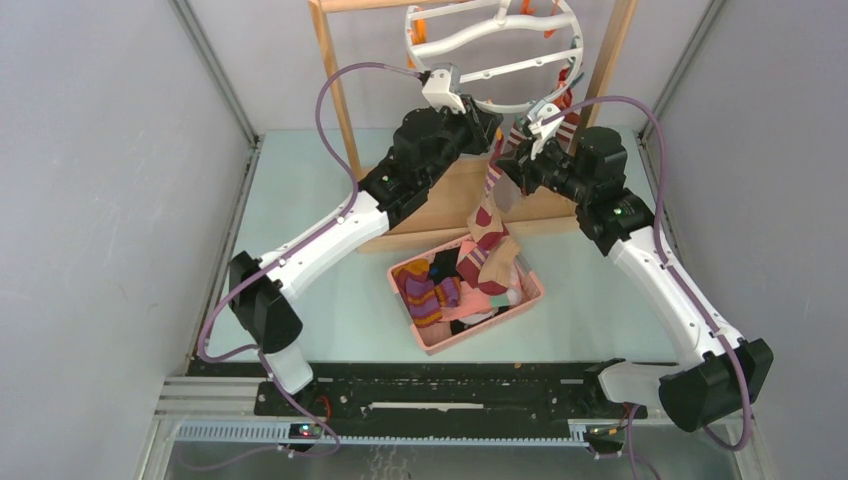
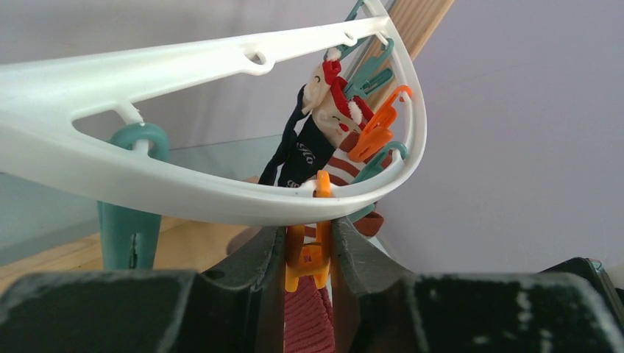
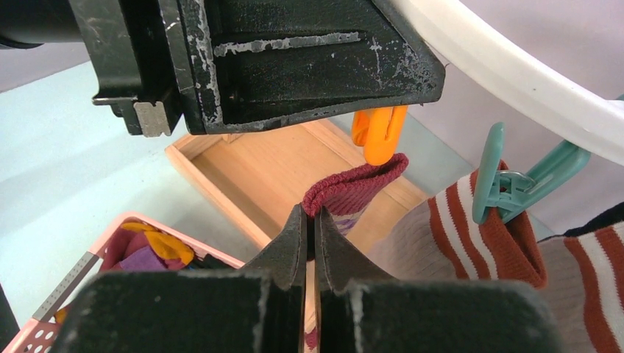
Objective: Clip the socks to the hanger
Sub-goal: Open the clamp at the hanger, then clamp the sock onto the hanger.
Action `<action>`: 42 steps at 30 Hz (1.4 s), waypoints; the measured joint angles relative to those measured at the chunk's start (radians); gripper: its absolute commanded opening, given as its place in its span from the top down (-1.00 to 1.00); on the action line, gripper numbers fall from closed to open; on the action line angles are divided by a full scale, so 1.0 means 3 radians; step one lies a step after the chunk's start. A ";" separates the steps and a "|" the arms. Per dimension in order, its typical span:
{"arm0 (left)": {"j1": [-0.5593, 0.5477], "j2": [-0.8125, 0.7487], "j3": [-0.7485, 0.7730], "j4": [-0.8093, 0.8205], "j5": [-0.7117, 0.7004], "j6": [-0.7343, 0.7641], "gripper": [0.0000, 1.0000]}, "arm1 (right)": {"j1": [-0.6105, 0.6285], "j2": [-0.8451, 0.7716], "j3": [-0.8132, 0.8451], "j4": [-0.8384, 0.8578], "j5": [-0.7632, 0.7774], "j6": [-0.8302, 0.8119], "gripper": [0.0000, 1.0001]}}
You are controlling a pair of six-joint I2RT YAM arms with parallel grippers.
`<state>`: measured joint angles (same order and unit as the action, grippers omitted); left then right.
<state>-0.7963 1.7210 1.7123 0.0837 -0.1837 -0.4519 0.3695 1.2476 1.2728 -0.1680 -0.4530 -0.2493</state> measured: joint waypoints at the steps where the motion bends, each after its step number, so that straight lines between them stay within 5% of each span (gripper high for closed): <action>1: 0.0000 0.0000 0.0000 -0.0004 0.0001 0.0000 0.93 | 0.0001 0.0003 0.0000 0.0000 0.0000 0.0000 1.00; 42: 0.0000 0.0000 0.0069 -0.0093 0.0009 -0.0003 0.93 | 0.0013 0.0292 0.0462 -0.0306 0.0102 -0.0004 1.00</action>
<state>-0.7963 1.7210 1.7329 0.0559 -0.1810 -0.4526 0.3733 1.3354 1.4113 -0.2600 -0.4225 -0.2504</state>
